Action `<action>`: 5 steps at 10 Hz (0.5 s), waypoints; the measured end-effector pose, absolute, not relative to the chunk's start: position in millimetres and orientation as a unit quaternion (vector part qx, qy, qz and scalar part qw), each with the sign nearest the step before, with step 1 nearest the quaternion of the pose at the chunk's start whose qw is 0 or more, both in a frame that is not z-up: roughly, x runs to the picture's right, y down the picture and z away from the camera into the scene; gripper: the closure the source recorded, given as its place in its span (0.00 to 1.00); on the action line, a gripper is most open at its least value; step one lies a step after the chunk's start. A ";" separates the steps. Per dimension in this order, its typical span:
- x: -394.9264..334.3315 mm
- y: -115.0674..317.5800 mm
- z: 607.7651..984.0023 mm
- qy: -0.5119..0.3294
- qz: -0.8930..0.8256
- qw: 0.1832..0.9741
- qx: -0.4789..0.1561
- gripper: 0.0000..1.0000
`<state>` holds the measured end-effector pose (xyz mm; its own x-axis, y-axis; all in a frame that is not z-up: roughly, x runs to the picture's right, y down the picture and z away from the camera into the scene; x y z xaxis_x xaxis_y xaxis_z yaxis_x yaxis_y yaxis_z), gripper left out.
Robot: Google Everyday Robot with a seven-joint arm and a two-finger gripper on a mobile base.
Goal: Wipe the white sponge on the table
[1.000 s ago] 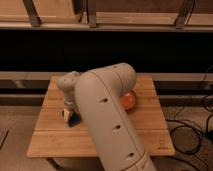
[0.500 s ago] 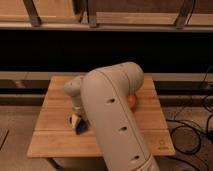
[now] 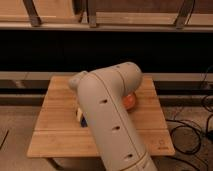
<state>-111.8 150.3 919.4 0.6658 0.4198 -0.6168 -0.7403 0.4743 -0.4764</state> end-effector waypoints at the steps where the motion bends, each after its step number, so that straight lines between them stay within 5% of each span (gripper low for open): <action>1: -124.7 131.9 921.4 0.191 0.352 0.841 -0.364 0.68; 5: -141.5 108.5 899.3 0.166 0.350 0.851 -0.356 0.29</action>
<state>-141.5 108.5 899.3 0.7000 0.4775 -0.5311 -0.7134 0.5019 -0.4891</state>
